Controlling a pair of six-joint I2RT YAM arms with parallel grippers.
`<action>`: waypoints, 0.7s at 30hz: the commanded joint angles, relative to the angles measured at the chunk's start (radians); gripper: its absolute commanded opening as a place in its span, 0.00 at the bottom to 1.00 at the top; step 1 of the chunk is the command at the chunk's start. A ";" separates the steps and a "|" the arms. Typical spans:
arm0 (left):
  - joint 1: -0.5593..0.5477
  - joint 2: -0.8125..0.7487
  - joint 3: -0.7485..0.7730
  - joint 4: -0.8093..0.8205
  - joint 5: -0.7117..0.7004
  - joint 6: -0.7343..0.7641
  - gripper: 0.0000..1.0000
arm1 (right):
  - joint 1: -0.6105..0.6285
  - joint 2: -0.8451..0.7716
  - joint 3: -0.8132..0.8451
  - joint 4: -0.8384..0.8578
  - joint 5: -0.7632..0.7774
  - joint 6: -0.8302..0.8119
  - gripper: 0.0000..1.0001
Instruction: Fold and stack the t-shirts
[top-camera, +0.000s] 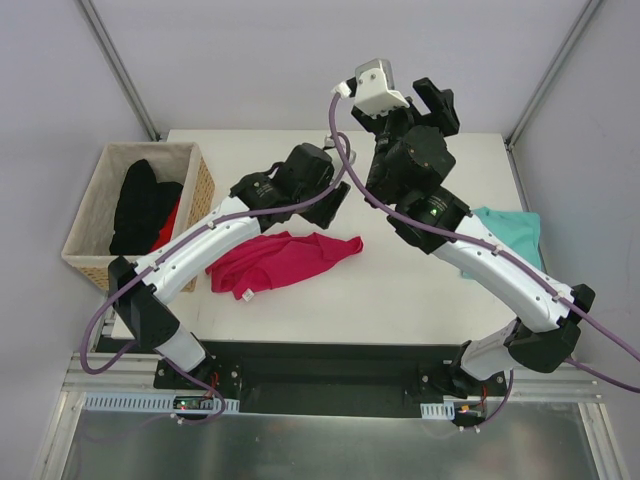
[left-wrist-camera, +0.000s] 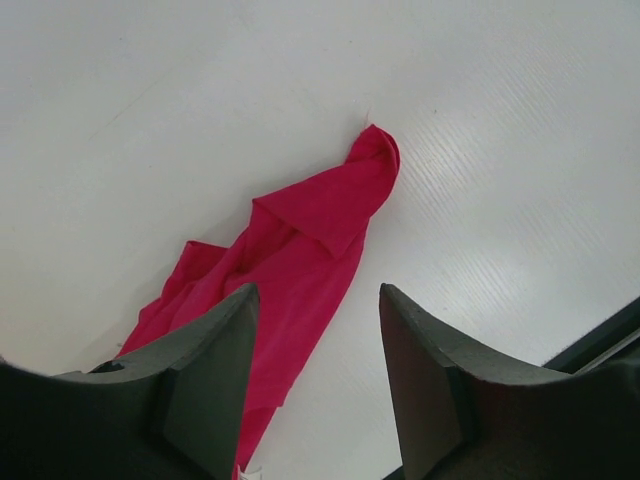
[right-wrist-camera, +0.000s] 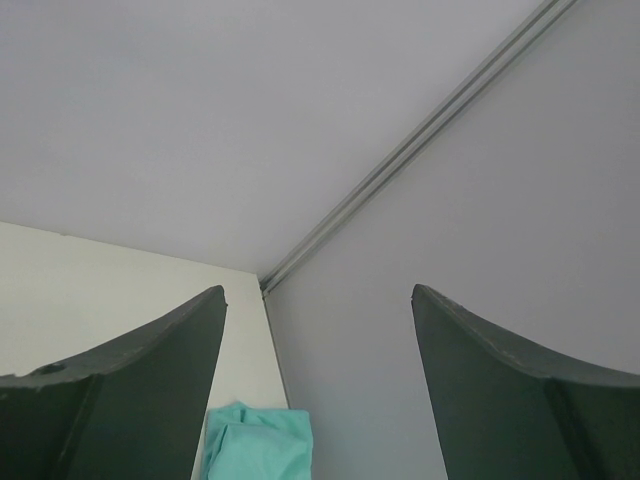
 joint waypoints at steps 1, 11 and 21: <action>0.003 -0.032 0.036 -0.007 -0.098 0.000 0.52 | -0.009 -0.031 -0.007 0.052 0.053 -0.001 0.78; 0.095 -0.156 -0.027 0.011 -0.150 -0.020 0.50 | -0.020 0.006 -0.012 0.052 0.090 0.011 0.73; 0.196 -0.222 -0.050 0.014 -0.158 -0.031 0.48 | -0.018 0.044 0.030 -0.259 0.115 0.351 0.72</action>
